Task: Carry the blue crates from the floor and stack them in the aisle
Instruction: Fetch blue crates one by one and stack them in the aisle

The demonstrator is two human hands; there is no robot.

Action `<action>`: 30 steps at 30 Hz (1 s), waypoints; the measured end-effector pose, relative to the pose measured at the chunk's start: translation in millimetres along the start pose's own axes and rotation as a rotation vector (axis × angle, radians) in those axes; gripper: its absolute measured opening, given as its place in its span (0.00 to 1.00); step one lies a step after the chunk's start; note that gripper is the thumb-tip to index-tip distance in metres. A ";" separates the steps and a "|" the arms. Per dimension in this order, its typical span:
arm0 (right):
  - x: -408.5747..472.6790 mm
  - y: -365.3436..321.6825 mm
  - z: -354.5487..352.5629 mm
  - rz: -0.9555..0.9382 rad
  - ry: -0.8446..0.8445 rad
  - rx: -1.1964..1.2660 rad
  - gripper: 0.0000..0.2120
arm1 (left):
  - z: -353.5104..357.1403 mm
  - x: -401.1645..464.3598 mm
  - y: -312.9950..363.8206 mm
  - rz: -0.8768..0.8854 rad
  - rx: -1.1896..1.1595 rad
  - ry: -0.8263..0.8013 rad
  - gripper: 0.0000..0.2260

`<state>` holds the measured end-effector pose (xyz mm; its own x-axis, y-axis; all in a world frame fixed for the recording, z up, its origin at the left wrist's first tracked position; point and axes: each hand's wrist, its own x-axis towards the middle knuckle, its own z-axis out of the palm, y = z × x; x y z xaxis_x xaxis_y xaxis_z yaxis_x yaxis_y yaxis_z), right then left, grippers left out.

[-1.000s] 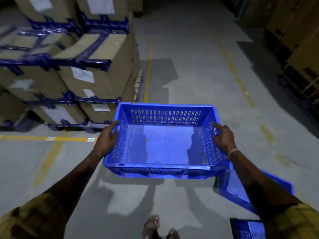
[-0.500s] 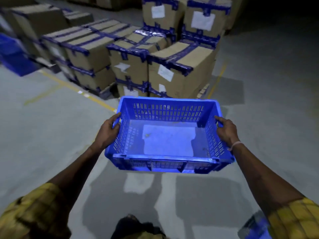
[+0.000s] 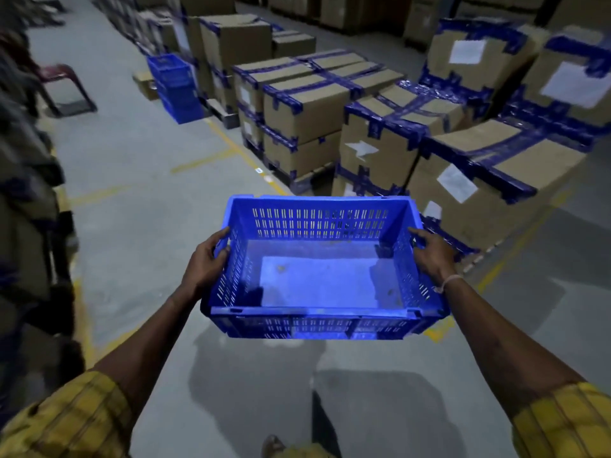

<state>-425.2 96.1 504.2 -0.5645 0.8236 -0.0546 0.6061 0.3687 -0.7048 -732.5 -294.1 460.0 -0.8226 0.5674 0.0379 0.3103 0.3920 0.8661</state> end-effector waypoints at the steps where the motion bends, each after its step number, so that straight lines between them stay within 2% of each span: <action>1: 8.6 -14.8 15.5 -0.003 -0.021 0.028 0.23 | -14.6 8.5 -11.3 0.001 -0.003 0.013 0.19; 3: 27.9 -41.5 47.2 -0.004 -0.019 0.079 0.23 | -42.3 23.4 -28.3 -0.003 0.001 0.040 0.21; 8: 90.9 -88.9 120.1 -0.055 -0.061 0.087 0.27 | -99.4 60.0 -56.5 -0.047 -0.012 0.101 0.19; 15: 163.8 -187.1 200.1 -0.119 -0.142 -0.035 0.27 | -151.7 122.6 -114.0 -0.126 -0.058 0.214 0.19; 19: 229.8 -235.2 261.9 -0.131 -0.194 0.007 0.23 | -178.0 178.1 -143.7 -0.163 -0.076 0.277 0.19; 23: 303.3 -287.5 319.0 -0.129 -0.250 0.056 0.24 | -209.0 243.1 -170.3 -0.199 -0.050 0.310 0.20; 30: 413.1 -387.7 384.9 -0.158 -0.367 0.047 0.24 | -268.4 354.3 -186.6 -0.264 -0.051 0.334 0.21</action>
<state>-1109.0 127.5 482.7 -0.8164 0.5468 -0.1858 0.4743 0.4513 -0.7559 -1209.8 -360.5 445.6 -0.9824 0.1834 -0.0364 0.0513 0.4516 0.8908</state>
